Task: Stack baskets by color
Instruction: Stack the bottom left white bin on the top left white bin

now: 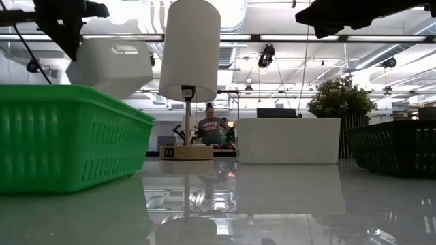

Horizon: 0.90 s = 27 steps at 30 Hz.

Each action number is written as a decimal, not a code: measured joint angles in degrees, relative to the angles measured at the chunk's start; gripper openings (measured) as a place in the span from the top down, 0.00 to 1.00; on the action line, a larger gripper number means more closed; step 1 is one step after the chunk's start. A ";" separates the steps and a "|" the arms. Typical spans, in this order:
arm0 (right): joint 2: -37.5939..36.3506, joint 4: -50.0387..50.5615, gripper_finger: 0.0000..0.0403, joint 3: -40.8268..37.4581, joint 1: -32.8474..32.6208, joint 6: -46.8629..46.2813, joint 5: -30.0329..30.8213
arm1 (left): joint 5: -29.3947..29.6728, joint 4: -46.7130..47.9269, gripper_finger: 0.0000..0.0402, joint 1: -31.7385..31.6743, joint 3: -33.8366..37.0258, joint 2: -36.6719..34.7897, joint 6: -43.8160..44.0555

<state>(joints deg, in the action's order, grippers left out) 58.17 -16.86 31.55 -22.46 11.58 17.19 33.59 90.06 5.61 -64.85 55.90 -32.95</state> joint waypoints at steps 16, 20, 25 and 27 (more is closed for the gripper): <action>0.00 -0.15 0.98 0.00 0.00 2.92 0.89 | 10.29 -1.48 1.00 -16.47 10.92 2.08 -12.48; 0.00 -0.15 0.98 0.00 0.00 3.65 0.89 | 10.47 -3.95 1.00 -18.56 12.60 2.10 -15.75; 0.00 -0.17 0.98 0.00 0.00 4.44 0.90 | 10.50 -7.90 1.00 -20.07 14.18 2.49 -18.66; 0.00 -0.27 0.98 0.00 0.00 4.89 0.90 | 10.49 -9.08 1.00 -20.70 14.94 2.49 -19.03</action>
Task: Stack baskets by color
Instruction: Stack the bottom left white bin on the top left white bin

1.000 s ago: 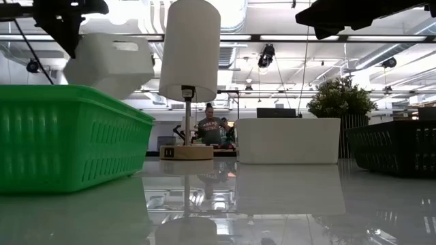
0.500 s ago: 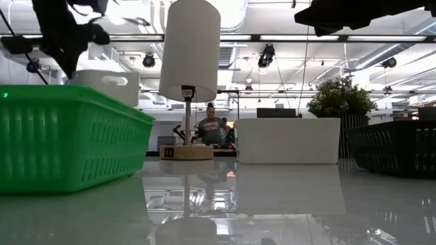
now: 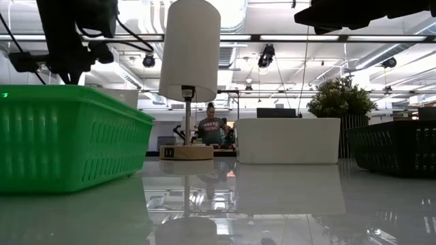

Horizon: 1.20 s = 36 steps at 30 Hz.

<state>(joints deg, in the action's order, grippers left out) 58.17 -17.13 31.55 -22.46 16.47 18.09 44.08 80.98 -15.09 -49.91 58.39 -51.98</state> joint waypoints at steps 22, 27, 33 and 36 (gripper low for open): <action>0.00 -0.36 0.98 0.00 0.11 1.09 0.00 | 0.15 -0.08 1.00 -0.72 0.81 -0.02 0.27; 0.00 -0.37 0.98 0.00 0.11 1.09 -0.01 | 0.43 -0.16 0.94 -1.12 0.81 -0.02 0.44; 0.00 -0.35 0.98 0.00 0.11 1.09 -0.02 | 1.65 -0.43 0.82 -1.16 0.81 -0.02 0.56; 0.00 -0.37 0.98 0.00 0.11 1.09 -0.01 | 1.75 -1.02 0.78 -1.14 0.81 -0.02 0.56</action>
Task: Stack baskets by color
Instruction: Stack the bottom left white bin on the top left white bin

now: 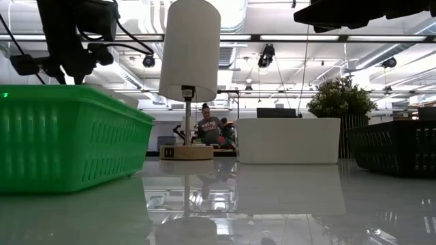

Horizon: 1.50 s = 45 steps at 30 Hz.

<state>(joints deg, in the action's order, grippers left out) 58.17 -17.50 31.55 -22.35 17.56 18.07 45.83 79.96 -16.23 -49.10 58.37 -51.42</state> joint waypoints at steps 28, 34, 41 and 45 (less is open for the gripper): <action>0.00 0.04 0.98 0.00 0.00 -2.11 -0.01 | 2.70 -0.04 0.74 0.25 -5.57 -0.11 0.19; 0.00 0.09 0.98 0.00 0.00 -3.22 -0.01 | 7.65 -7.35 0.74 2.65 -8.17 0.40 16.19; 0.00 1.13 0.98 0.02 0.00 -4.87 -0.01 | -11.11 -17.79 0.78 1.54 -14.21 1.95 53.91; 0.00 1.23 0.98 0.02 -0.02 -5.74 -0.06 | -13.89 -21.20 0.82 -0.97 -15.33 1.94 73.67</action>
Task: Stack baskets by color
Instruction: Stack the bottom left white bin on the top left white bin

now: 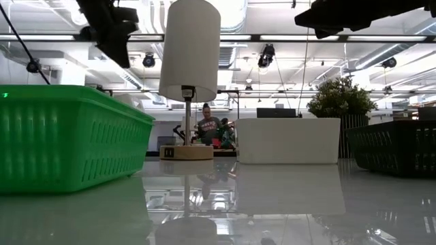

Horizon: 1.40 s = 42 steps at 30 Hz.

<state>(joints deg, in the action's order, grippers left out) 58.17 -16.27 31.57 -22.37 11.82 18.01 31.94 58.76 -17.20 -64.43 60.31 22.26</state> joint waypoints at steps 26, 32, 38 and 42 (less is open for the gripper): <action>-0.50 6.59 0.98 0.02 0.00 1.52 -0.10 | -18.60 -11.79 0.54 -25.70 2.20 3.55 8.93; -2.12 7.19 0.98 0.02 0.00 2.18 0.03 | -21.08 -13.63 0.53 -26.70 1.99 8.31 8.05; -3.06 8.26 0.98 0.02 0.00 2.04 0.03 | -21.21 -13.84 0.53 -26.68 1.80 11.40 6.68; -2.97 8.28 0.98 0.02 0.00 1.70 0.03 | -21.13 -13.76 0.53 -26.68 1.79 12.21 5.60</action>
<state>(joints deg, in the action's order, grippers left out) 55.20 -7.99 31.59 -22.37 13.51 18.04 10.81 45.01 -43.88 -62.64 72.52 27.86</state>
